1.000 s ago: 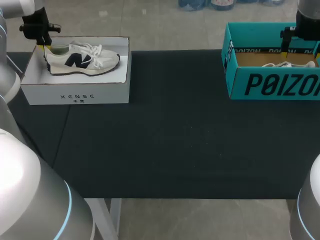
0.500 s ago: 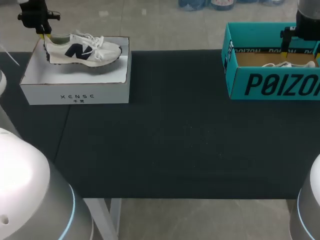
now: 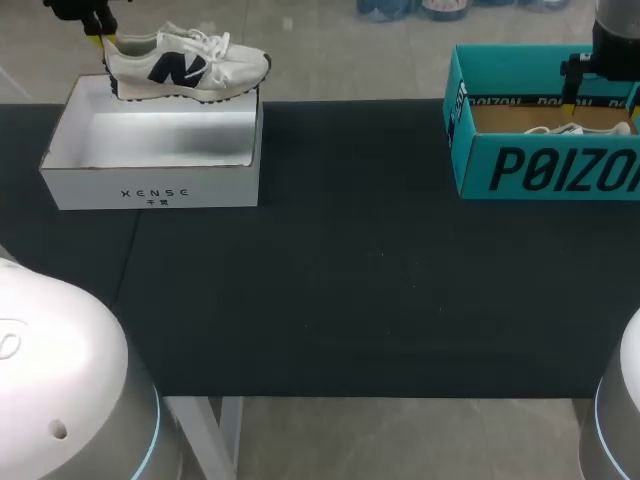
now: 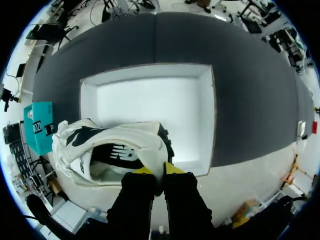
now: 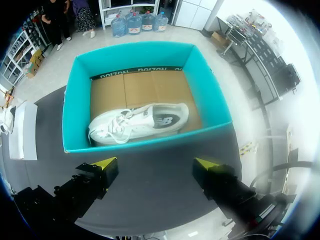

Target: Take the shoe out of the shoebox, open the shoe tongue, remove and reinsert the insole, then place the shoe into the shoebox

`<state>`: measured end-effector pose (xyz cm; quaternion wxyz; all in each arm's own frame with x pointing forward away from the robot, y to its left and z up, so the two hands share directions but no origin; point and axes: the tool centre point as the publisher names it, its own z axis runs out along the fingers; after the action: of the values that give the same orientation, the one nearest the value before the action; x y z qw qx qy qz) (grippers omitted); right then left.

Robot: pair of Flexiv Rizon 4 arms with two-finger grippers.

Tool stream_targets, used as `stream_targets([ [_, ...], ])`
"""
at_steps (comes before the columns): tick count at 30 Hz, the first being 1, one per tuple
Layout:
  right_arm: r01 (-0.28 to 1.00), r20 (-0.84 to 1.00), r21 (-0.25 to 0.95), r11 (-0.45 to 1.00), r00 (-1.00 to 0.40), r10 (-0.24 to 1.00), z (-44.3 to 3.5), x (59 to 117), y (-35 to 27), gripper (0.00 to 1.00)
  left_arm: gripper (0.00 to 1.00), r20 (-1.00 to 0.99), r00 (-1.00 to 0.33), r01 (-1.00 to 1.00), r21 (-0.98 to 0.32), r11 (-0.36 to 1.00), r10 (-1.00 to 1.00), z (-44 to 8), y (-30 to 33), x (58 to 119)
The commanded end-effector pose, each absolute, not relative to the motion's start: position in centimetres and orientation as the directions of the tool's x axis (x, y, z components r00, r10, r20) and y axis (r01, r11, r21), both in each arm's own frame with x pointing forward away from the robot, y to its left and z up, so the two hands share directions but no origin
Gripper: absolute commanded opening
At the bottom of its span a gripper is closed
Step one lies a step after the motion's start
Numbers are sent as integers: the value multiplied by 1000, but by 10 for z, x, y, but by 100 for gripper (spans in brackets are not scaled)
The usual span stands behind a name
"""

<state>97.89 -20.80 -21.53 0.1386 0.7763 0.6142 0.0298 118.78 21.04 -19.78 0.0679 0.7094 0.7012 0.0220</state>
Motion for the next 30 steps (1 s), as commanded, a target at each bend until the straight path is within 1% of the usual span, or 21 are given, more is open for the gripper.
stream_targets([
  [1,945,-124,254,-207,243,962,-216,978,-208,100,0,-48,11,958,287,3,999,-148,194,1100],
  [7,945,-124,254,-207,243,962,-216,978,-208,100,0,-36,60,943,330,-45,998,-136,156,1054],
  [11,945,-124,254,-207,243,962,-216,978,-208,100,0,-29,105,936,342,-89,994,-137,133,1026],
  [14,945,-124,254,-207,243,962,-216,978,-208,100,0,-51,124,929,356,-98,991,-143,124,1008],
  [23,945,-124,254,-207,243,962,-216,978,-208,100,0,-72,163,935,330,-131,984,-169,98,951],
  [25,945,-124,254,-207,243,962,-216,978,-208,100,0,-97,162,941,313,-124,982,-171,88,938],
  [30,945,-124,254,-207,243,962,-216,978,-208,100,0,-104,159,940,319,-118,982,-176,53,911],
])
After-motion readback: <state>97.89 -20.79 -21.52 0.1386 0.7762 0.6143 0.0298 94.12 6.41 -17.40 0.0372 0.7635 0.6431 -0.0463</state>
